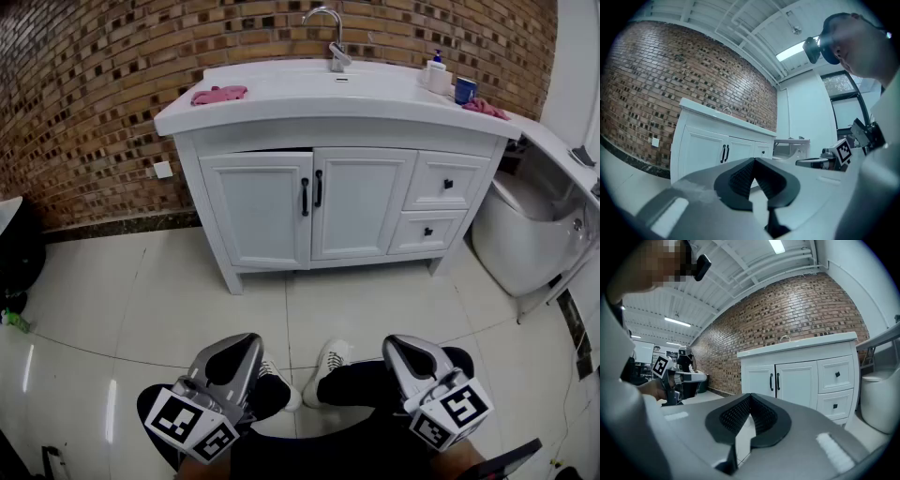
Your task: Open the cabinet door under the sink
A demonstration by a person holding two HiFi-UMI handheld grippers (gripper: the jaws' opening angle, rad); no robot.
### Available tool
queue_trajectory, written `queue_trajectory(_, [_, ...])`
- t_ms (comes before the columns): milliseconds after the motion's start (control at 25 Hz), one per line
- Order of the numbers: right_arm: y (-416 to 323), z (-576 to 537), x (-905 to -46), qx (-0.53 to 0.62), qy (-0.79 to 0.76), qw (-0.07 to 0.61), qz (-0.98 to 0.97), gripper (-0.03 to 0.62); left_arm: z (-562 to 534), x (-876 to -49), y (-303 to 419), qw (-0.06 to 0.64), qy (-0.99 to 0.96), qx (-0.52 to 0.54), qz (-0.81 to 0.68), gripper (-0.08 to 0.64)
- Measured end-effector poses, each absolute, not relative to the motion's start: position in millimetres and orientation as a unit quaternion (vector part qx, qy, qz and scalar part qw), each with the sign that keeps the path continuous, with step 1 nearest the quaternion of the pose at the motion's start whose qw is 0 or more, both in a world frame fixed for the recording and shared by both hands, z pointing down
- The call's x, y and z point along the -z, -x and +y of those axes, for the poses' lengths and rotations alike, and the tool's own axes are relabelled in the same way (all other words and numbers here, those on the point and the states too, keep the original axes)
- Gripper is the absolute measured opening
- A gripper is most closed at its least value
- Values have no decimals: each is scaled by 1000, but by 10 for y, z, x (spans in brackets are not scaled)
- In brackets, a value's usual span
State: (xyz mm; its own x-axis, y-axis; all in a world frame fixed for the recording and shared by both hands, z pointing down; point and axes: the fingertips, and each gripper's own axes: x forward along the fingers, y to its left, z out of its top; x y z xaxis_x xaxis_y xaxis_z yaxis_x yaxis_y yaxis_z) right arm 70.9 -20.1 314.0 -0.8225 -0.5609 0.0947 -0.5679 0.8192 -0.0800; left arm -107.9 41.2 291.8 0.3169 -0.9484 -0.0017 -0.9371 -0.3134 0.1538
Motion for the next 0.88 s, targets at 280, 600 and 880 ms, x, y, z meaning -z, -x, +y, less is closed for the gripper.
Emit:
queue_trajectory(280, [-688,-250,-3147,-49,-300,34,-952,8,371,-2925,1100,58,-810,41,-582,5])
queue_trajectory(600, [-653,-373,-3175,-45,-307,36,-950,8,267,-2974,1086,60,-813,35,-578,5])
queue_trajectory(880, [-517,-593,-3198,-44,-308,39,-949,8,51,-3006,1133,67,-814,37,-576,5])
